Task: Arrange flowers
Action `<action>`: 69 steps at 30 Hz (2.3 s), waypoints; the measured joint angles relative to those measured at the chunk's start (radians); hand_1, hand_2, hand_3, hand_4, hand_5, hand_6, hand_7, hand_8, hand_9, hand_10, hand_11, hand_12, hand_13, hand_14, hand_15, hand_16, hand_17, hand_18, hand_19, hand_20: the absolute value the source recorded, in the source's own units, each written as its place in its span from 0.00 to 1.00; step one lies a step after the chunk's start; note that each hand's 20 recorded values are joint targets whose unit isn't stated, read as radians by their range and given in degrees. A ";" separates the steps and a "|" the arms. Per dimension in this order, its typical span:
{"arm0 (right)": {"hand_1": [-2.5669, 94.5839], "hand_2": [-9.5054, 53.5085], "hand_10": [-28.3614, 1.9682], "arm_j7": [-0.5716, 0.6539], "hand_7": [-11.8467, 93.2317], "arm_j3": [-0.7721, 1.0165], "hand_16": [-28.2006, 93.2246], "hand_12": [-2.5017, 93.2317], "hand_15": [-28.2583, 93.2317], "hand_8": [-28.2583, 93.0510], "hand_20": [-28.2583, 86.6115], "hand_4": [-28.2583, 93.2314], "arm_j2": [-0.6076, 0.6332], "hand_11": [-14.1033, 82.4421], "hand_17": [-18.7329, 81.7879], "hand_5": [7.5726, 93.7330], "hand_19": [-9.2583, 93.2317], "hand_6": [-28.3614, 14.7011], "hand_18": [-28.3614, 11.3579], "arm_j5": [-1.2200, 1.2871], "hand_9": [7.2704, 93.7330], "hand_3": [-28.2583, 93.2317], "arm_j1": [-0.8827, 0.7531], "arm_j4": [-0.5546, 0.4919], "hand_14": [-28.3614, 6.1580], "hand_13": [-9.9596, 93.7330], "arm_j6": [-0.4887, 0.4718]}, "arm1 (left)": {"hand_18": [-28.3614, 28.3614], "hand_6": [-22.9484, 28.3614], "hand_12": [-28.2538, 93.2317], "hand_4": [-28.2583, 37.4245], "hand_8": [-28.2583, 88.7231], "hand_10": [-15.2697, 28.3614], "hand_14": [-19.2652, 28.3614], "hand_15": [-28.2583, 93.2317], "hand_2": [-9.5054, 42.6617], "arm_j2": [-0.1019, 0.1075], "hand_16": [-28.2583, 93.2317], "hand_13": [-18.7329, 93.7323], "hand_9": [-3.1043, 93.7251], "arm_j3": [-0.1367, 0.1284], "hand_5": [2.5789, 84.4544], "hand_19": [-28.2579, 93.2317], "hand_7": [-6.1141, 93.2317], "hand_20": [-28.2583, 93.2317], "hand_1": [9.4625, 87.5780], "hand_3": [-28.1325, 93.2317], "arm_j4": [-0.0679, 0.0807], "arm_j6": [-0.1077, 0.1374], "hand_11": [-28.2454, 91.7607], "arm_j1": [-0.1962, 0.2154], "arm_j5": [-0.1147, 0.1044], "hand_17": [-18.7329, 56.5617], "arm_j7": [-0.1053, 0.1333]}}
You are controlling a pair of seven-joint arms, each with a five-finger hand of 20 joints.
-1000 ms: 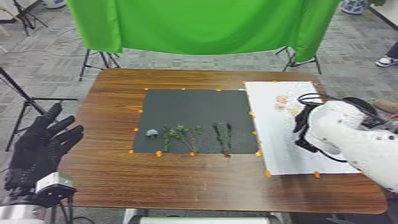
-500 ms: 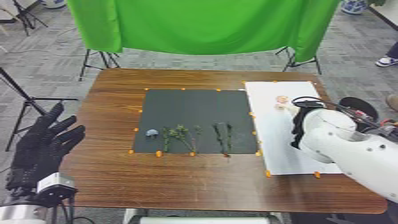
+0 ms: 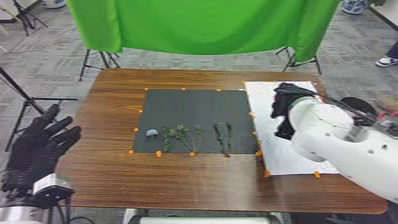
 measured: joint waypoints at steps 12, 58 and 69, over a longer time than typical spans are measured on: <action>0.67 0.00 0.64 -0.130 0.48 -0.108 0.44 0.36 0.58 0.29 0.34 0.01 -0.381 0.23 0.73 0.76 1.00 0.63 0.44 -0.005 0.98 0.83 0.158 0.117 0.75 0.93 -0.035 | 1.00 0.61 0.32 0.11 0.18 0.79 0.99 0.71 0.34 -0.074 0.13 0.34 0.31 -0.036 0.37 0.72 0.14 0.20 0.25 0.74 -0.006 0.000 0.44 -0.004 0.044 0.17 -0.067; 0.58 0.12 0.54 -0.104 0.29 -0.134 0.36 0.16 0.69 0.18 0.40 0.00 -0.757 0.28 0.64 0.60 1.00 0.60 0.39 0.333 0.69 0.85 0.167 0.435 0.66 0.83 -0.131 | 1.00 0.61 0.31 0.12 0.18 0.78 0.98 0.72 0.34 -0.071 0.11 0.34 0.31 0.039 0.37 0.74 0.15 0.17 0.26 0.74 0.047 -0.077 0.46 -0.266 0.133 0.17 -0.200; 0.51 0.08 0.40 -0.071 0.27 -0.140 0.35 0.16 0.71 0.14 0.42 0.01 -0.763 0.30 0.64 0.51 1.00 0.61 0.33 0.334 0.69 0.89 0.177 0.441 0.60 0.82 -0.117 | 1.00 0.61 0.31 0.12 0.18 0.78 0.99 0.71 0.34 -0.066 0.12 0.34 0.31 0.040 0.37 0.73 0.14 0.17 0.26 0.74 0.048 -0.078 0.45 -0.265 0.132 0.16 -0.199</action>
